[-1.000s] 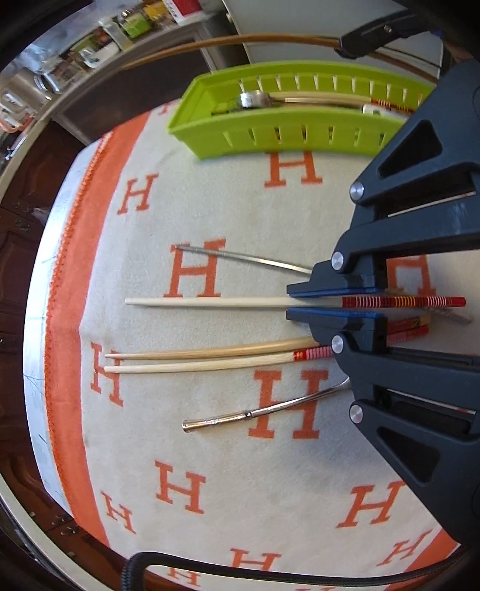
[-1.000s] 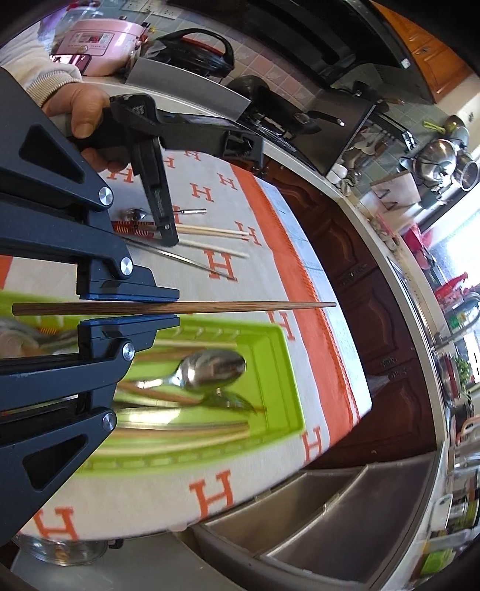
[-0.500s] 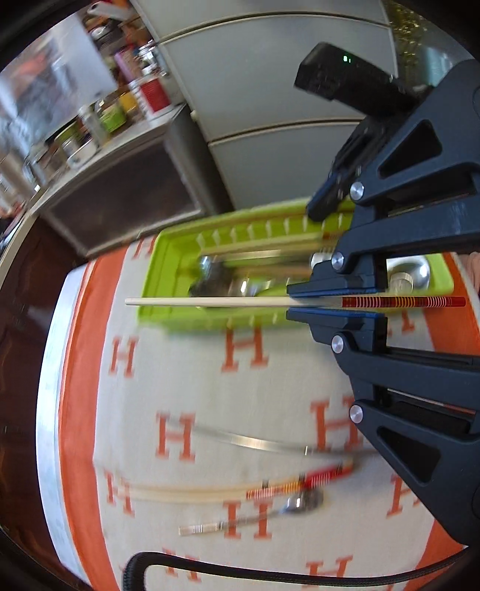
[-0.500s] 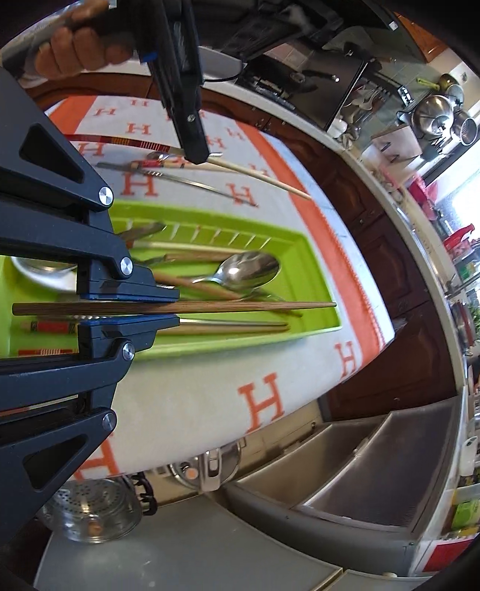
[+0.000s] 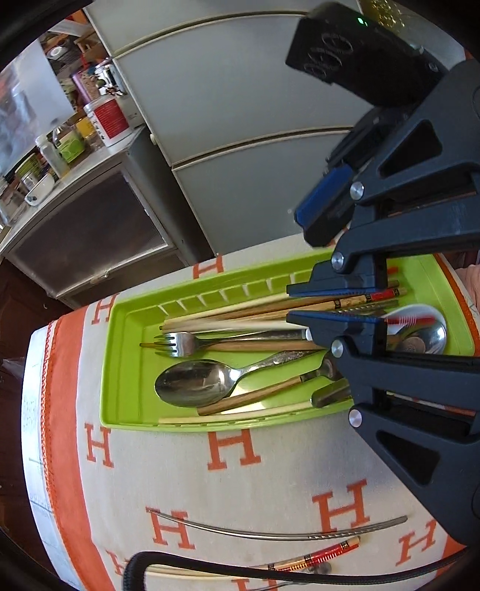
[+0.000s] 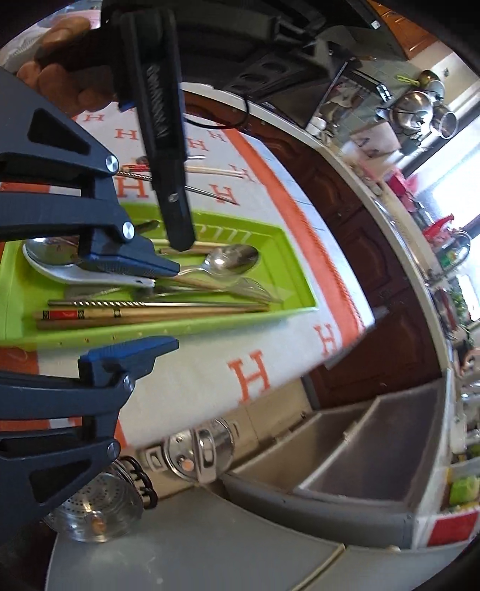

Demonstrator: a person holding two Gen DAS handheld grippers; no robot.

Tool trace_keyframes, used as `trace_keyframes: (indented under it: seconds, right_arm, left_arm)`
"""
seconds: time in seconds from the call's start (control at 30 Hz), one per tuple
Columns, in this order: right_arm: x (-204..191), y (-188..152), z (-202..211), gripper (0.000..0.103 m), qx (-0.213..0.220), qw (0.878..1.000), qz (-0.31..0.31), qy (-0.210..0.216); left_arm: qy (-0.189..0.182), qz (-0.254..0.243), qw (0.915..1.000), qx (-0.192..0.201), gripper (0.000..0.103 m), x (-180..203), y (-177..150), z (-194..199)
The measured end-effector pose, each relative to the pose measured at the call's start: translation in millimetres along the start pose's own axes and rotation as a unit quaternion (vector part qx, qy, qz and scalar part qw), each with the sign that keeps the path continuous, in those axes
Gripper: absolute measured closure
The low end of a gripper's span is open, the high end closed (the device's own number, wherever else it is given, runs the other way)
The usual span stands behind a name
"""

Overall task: Organize utensils
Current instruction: 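Lower both chopsticks into the green tray and open both tools, then move both tools back over the remaining chopsticks and spoon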

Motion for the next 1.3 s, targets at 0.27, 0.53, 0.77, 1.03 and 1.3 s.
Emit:
trace_keyframes:
  seconds: [0.27,0.53,0.77,1.03,1.3]
  right_arm:
    - [-5.4,-2.1,16.4,0.069,0.011,1.0,0.015,-0.007]
    - [-40.9,-12.9,17.0,0.067,0.007,0.998,0.056,-0.008]
    - [-93.8,-25.5,9.2,0.066,-0.014,0.995,0.101,0.018]
    - [-162.2,-42.5,6.8,0.065,-0.026,0.987,0.155,0.034]
    - [-213.0,-49.7,-8.7,0.065,-0.042,0.978,0.202,0.037]
  left_arm:
    - [0.052,-0.025,0.9982,0.017,0.099,-12.3,-10.9,18.8]
    - [0.13,-0.023,0.9894,0.06,0.099,-66.5,-38.2,70.5]
    - [0.18,0.008,0.9791,0.095,0.099,-120.7,-59.5,111.5]
    - [0.217,0.023,0.9687,0.118,0.098,-163.9,-81.3,137.7]
    - [0.218,0.046,0.9662,0.129,0.096,-191.3,-85.4,148.9]
Point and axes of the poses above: each gripper's, at about its wrist camera, not at the fingertips, and z roughly against the way its jaws point, x to its right, y to its top, the point moved 5 cm from there along -z, roughly the way its jaws point
